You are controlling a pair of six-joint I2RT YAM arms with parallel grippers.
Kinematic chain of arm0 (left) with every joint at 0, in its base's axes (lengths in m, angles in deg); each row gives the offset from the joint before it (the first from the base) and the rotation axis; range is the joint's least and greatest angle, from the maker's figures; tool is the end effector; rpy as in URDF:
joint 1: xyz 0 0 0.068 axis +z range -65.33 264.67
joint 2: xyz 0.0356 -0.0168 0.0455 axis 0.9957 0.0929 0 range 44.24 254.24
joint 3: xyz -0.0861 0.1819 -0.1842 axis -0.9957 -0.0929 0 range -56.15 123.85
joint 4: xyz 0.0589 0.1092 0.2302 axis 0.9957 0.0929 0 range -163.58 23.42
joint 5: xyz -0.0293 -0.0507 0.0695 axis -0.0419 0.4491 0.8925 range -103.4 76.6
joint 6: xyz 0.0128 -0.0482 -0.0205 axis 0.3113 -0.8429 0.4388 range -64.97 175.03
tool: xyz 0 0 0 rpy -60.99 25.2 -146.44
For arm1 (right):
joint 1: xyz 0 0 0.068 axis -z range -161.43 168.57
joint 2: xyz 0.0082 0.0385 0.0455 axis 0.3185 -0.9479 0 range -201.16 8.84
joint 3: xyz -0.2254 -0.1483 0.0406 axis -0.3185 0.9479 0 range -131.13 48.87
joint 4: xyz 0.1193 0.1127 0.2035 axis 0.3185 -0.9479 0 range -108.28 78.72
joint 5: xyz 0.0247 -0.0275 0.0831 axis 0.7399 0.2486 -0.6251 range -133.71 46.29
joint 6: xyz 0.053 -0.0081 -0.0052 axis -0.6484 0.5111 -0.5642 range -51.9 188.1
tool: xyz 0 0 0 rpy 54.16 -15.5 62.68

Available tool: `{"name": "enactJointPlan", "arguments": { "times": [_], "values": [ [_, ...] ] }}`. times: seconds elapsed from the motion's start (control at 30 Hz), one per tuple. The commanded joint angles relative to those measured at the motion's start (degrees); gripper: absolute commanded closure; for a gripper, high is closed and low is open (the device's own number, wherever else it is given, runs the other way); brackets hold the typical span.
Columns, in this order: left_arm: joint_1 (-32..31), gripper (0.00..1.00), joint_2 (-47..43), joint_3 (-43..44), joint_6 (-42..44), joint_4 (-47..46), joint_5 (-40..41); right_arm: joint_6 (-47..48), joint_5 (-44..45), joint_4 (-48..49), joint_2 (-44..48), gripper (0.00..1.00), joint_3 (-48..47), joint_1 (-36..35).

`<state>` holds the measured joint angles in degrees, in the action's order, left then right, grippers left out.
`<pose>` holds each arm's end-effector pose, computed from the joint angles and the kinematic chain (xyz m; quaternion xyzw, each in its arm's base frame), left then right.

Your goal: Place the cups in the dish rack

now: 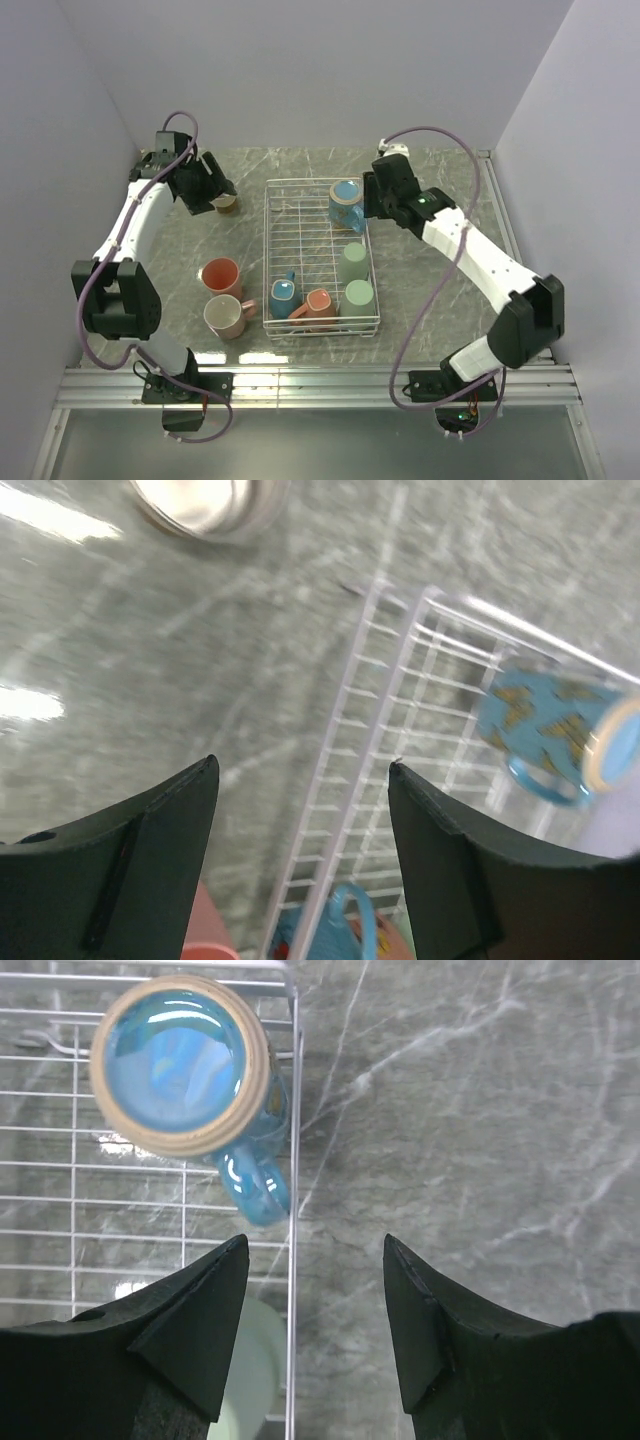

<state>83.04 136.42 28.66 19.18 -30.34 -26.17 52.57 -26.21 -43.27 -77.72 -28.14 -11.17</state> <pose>0.3494 -0.0178 0.3214 -0.2395 0.9052 -0.2068 0.2836 0.2975 0.1577 0.3240 -0.0496 0.9021 0.0281 0.4278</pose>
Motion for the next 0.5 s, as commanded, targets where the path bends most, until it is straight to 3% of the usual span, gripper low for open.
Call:
{"name": "enactJointPlan", "arguments": {
  "times": [0.0,0.47],
  "values": [
    [0.84,0.27,2.38,3.69,3.86,0.79,5.47,-0.20,1.58,-3.69,5.78,0.37,-3.14,0.29],
    [1.19,0.32,20.57,14.41,4.92,-1.58,11.19,-0.99,1.14,-10.46,18.36,0.37,3.36,0.29]
  ]
}}
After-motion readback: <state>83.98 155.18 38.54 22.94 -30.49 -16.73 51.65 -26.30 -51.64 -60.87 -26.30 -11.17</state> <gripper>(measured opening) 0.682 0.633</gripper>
